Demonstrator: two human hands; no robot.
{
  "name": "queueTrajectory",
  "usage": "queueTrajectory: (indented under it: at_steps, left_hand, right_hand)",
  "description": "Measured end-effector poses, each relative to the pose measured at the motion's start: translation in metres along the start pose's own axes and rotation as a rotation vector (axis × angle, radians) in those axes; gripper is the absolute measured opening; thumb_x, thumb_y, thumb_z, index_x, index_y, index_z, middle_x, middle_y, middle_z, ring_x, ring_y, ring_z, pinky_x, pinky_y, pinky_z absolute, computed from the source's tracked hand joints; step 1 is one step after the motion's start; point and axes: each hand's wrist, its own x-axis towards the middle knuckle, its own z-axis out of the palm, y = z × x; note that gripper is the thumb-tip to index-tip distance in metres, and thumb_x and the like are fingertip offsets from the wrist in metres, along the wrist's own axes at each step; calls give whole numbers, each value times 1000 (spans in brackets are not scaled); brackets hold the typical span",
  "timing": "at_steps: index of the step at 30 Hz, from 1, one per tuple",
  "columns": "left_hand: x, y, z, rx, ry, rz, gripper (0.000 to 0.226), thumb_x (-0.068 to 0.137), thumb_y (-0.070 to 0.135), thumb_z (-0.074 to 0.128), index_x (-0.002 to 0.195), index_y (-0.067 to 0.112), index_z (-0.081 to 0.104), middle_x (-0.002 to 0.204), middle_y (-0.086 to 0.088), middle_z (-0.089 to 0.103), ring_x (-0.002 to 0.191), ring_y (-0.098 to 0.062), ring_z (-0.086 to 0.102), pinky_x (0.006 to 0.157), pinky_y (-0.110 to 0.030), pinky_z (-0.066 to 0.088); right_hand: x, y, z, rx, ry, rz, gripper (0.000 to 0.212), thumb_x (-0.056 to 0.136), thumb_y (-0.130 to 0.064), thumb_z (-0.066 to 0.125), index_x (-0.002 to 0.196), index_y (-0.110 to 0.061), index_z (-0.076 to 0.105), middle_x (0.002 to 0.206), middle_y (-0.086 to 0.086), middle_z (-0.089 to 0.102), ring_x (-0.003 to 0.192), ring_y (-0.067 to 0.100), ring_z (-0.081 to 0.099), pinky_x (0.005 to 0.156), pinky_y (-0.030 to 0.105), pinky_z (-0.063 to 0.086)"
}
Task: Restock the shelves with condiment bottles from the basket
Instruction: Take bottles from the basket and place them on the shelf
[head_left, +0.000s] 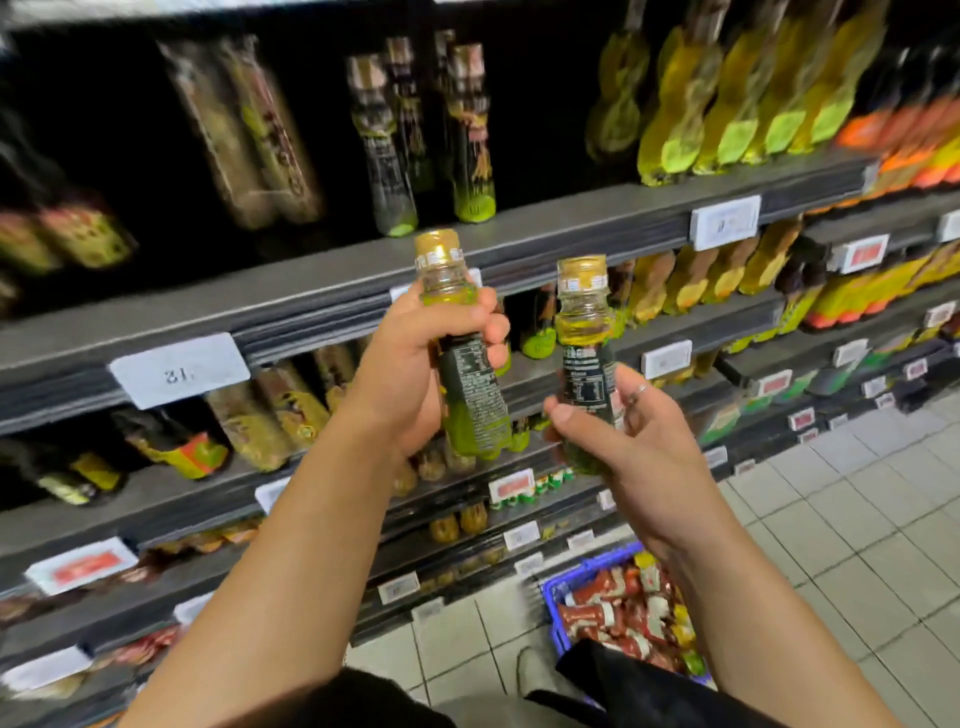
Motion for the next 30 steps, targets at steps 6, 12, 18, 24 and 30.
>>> queueTrajectory:
  at_steps: [6,12,18,24,30]
  left_hand:
    - [38,36,-3,281,155,218,30,76,17,77,100,18,58,82,-6,60,68,-19,62,65,-31,55]
    - [52,75,-21,493,378,537,38,64,18,88,97,21,69,87,5,73,82,-14,69,79,-25,55]
    - [65,95,-45,601,574,556,57,58,27,91,107,11,67,88,5,77,84,-10,73,78,-19,55]
    - [82,100,-65,754,689,564,42,57,37,92,94,31,72,90,7,78,84,-9,74,70,-16,54]
    - [99,106,-86,833,784,508,46,49,47,93,89,47,69,94,16,76,91,-4,72,74,-18,55]
  right_hand:
    - [65,-37,-10,-214,-63,-170,30,81,-41,83,106,-31,71,101,-5,75,99,14,72,90,37,56]
    - [140,-79,-15,-320,-117,-325,38,78,-42,83,106,-24,66,100,0,77,92,17,73,80,32,56]
    - [213,-97,-6,-408,-106,-347,37,77,-27,86,101,-19,59,92,3,77,83,14,73,76,32,59]
    - [264,-92,11,-493,-70,-325,38,79,-16,86,95,-30,55,83,-21,70,75,-7,63,53,2,43]
    - [287,-79,17,-523,-82,-255,56,79,-20,87,125,-27,55,110,-9,70,100,10,67,78,20,55]
